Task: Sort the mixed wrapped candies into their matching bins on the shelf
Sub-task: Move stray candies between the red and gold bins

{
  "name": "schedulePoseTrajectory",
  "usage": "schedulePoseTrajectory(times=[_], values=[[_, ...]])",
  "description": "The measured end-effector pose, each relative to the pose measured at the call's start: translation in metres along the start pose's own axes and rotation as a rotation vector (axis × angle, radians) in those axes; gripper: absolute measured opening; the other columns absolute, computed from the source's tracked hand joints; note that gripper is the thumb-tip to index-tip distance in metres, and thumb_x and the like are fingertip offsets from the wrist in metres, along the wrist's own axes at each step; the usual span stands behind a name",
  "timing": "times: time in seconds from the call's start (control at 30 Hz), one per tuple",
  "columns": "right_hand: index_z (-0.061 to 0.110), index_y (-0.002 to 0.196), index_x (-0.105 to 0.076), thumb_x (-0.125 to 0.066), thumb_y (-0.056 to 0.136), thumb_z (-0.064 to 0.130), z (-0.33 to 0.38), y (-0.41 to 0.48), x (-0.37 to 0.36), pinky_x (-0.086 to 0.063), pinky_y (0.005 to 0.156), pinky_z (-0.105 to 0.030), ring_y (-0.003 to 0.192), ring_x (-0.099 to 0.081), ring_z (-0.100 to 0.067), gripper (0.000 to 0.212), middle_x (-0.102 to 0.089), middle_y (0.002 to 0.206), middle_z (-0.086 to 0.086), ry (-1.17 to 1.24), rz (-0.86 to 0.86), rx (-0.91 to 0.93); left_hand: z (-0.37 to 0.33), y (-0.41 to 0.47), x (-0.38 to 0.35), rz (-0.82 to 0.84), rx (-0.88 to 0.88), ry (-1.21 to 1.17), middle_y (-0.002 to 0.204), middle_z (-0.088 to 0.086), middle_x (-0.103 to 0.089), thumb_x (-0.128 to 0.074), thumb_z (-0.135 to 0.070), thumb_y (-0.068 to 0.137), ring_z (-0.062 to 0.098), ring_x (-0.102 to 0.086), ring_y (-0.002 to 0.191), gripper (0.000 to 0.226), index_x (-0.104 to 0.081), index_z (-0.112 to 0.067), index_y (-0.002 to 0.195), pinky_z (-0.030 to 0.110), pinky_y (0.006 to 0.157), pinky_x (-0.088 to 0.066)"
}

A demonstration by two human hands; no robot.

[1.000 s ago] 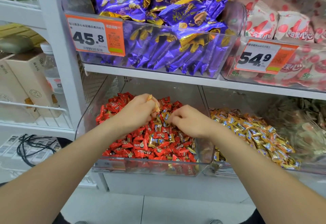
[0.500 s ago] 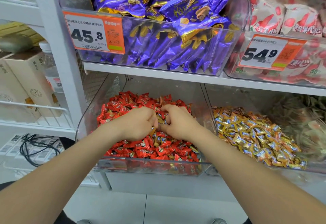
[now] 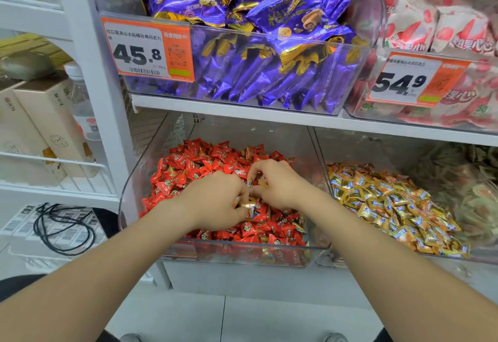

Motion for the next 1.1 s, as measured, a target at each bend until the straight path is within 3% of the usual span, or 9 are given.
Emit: schedulePoseTrajectory(times=[0.17,0.27,0.37,0.5,0.57,0.67,0.83,0.93,1.1], values=[[0.021,0.104,-0.070,-0.062,0.101,0.025,-0.006,-0.001,0.022,-0.041,0.053,-0.028,0.052,-0.051,-0.008,0.010,-0.060,0.067,0.008,0.250,-0.014,-0.087,0.007,0.001,0.015,-0.192,0.107,-0.110,0.060,0.000,-0.061,-0.043,-0.045,0.088,0.022,-0.059,0.060,0.039,-0.058,-0.015,0.067,0.033,0.056,-0.048],[0.015,0.106,-0.073,-0.053,0.106,0.020,-0.014,-0.003,0.026,-0.039,0.057,-0.029,0.056,-0.045,-0.014,0.020,-0.048,0.062,0.004,0.412,-0.010,-0.185,0.013,0.004,0.019,-0.299,0.141,-0.192,0.050,0.000,-0.054,-0.045,-0.039,0.098,0.028,-0.054,0.048,0.046,-0.049,-0.010,0.062,0.033,0.050,-0.046],[0.015,0.108,-0.073,-0.047,0.108,0.025,-0.019,-0.004,0.027,-0.041,0.054,-0.028,0.058,-0.047,-0.015,0.028,-0.047,0.063,0.004,0.530,-0.008,-0.258,0.013,0.005,0.021,-0.255,0.157,-0.416,0.059,0.006,-0.071,-0.056,-0.041,0.105,0.016,-0.068,0.045,0.045,-0.056,-0.004,0.080,0.038,0.052,-0.060],[0.018,0.099,-0.065,-0.040,0.111,0.038,-0.016,-0.007,0.029,-0.049,0.060,-0.034,0.058,-0.054,-0.016,0.034,-0.049,0.064,0.003,0.492,-0.030,-0.253,0.012,0.012,0.016,-0.214,0.130,-0.572,0.075,0.007,-0.075,-0.065,-0.025,0.103,0.015,-0.075,0.061,0.020,-0.054,-0.011,0.095,0.034,0.055,-0.063],[0.017,0.095,-0.063,-0.040,0.112,0.039,-0.013,-0.010,0.031,-0.054,0.060,-0.034,0.061,-0.061,-0.018,0.037,-0.052,0.065,0.001,0.494,-0.050,-0.240,0.009,0.013,0.013,-0.161,0.092,-0.462,0.077,0.002,-0.073,-0.053,-0.014,0.106,0.010,-0.070,0.058,0.012,-0.058,-0.020,0.097,0.025,0.051,-0.055],[0.013,0.089,-0.060,-0.048,0.109,0.041,-0.010,-0.014,0.032,-0.054,0.058,-0.033,0.059,-0.065,-0.017,0.037,-0.054,0.068,-0.001,0.540,-0.058,-0.232,0.005,0.013,0.011,-0.164,0.044,-0.186,0.066,-0.006,-0.065,-0.044,-0.008,0.098,0.005,-0.059,0.054,0.031,-0.066,-0.025,0.085,0.028,0.053,-0.049],[0.014,0.088,-0.063,-0.073,0.098,0.039,-0.012,-0.015,0.028,-0.047,0.058,-0.030,0.059,-0.059,-0.020,0.029,-0.066,0.065,-0.006,0.672,0.016,-0.273,0.000,0.015,-0.002,-0.012,-0.012,0.160,0.098,-0.011,-0.070,-0.064,-0.039,0.097,0.020,-0.068,0.096,0.013,-0.072,-0.034,0.107,0.035,0.069,-0.054],[0.007,0.114,-0.069,-0.072,0.101,0.022,-0.008,-0.016,0.029,-0.050,0.060,-0.028,0.066,-0.062,-0.018,0.020,-0.069,0.093,-0.013,0.807,0.057,-0.300,0.000,0.016,-0.005,0.116,-0.029,0.203,0.117,-0.004,-0.070,-0.073,-0.052,0.092,0.023,-0.066,0.112,0.043,-0.067,-0.036,0.131,0.032,0.072,-0.044],[0.005,0.117,-0.073,-0.050,0.106,0.004,-0.005,-0.016,0.035,-0.050,0.058,-0.022,0.070,-0.062,-0.013,0.026,-0.061,0.121,-0.004,0.775,0.026,-0.234,0.000,0.019,-0.010,0.119,-0.001,0.226,0.105,-0.001,-0.070,-0.081,-0.055,0.083,0.027,-0.067,0.096,0.044,-0.072,-0.027,0.115,0.032,0.067,-0.044]])
Point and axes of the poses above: each hand's wrist, its own y-axis towards the middle knuckle, its own x-axis out of the back of the hand, z = x × y, the point moved 4 cm from there along y, towards the middle knuckle
